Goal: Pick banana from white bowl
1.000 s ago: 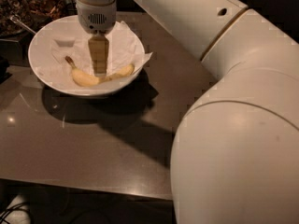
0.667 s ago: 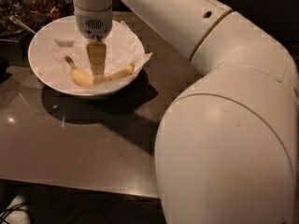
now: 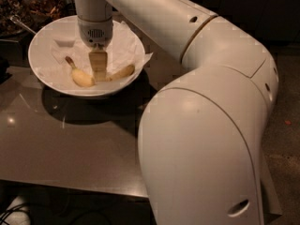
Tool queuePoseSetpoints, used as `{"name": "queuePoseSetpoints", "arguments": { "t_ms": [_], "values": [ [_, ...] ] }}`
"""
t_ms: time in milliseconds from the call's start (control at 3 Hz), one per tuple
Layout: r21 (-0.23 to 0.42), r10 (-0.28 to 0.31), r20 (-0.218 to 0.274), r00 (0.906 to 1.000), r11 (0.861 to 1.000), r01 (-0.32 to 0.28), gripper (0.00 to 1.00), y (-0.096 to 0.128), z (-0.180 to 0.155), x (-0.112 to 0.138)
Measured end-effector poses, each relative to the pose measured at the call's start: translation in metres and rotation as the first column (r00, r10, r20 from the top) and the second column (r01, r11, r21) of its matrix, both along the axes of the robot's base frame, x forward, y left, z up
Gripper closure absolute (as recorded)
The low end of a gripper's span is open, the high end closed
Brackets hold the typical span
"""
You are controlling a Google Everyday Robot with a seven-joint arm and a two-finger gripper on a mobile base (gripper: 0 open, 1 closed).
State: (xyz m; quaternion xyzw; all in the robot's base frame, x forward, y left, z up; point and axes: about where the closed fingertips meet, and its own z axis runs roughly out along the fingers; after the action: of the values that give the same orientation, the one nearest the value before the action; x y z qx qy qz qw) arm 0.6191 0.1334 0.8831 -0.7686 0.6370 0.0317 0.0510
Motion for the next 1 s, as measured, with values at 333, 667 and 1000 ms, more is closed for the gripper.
{"name": "queuePoseSetpoints", "arguments": {
  "t_ms": [333,667,1000],
  "values": [
    [-0.020,-0.005,-0.048,0.9988,1.000,0.004,0.41,-0.005,-0.020,-0.003],
    [-0.035,-0.018,-0.082,0.9964,0.999,0.016,0.41,-0.012,-0.035,-0.004],
    [-0.044,-0.028,-0.102,0.9944,0.999,0.024,0.41,-0.017,-0.043,-0.002]
  ]
}}
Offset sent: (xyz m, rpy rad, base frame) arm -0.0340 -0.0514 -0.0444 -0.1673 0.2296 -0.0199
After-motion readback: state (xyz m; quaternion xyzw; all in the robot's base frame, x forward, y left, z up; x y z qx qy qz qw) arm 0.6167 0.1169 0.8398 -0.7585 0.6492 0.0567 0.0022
